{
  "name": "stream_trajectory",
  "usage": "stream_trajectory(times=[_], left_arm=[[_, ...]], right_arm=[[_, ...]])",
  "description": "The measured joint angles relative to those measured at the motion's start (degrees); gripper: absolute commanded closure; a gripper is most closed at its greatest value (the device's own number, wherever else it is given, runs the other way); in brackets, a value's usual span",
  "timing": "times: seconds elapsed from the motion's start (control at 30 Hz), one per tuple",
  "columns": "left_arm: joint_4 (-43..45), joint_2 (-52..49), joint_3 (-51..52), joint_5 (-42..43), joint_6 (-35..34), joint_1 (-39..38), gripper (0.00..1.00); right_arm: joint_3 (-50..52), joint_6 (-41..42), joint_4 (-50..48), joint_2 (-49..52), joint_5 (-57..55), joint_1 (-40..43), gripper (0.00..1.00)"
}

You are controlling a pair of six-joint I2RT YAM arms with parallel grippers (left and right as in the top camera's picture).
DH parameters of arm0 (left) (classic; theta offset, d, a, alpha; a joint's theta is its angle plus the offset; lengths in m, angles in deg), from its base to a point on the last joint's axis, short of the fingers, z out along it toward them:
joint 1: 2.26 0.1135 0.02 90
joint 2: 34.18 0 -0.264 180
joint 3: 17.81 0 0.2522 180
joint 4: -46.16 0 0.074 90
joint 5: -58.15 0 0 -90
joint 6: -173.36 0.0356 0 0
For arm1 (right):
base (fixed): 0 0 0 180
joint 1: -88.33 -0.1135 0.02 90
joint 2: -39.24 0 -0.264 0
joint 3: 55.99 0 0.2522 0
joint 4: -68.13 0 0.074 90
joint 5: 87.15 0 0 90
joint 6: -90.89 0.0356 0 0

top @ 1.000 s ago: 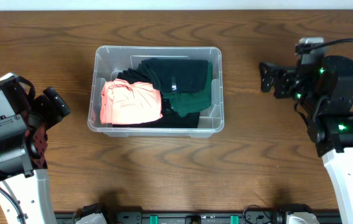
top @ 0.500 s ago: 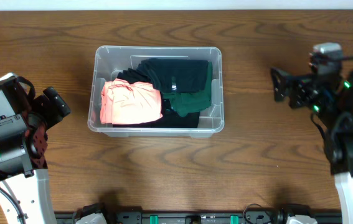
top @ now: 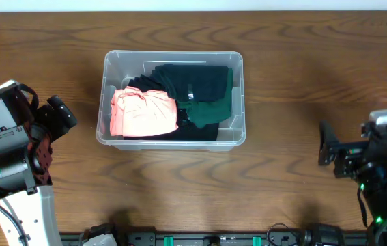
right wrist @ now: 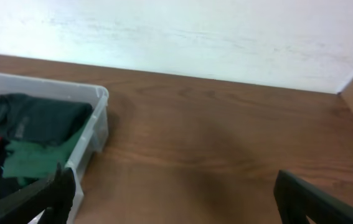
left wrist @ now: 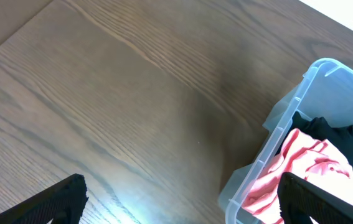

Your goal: Pack container

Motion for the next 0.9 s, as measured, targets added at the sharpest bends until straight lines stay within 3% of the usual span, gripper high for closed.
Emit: stream_trajectory(times=[0.53, 0.9], left_arm=[[0.0, 0.0, 0.0, 0.0, 0.0, 0.0, 0.02], [0.0, 0.0, 0.0, 0.0, 0.0, 0.0, 0.02]], right_arm=[[26.4, -1.2, -4.5, -20.0, -3.8, 0.0, 0.01], [38.9, -1.2, -6.7, -30.4, -4.5, 0.0, 0.01]])
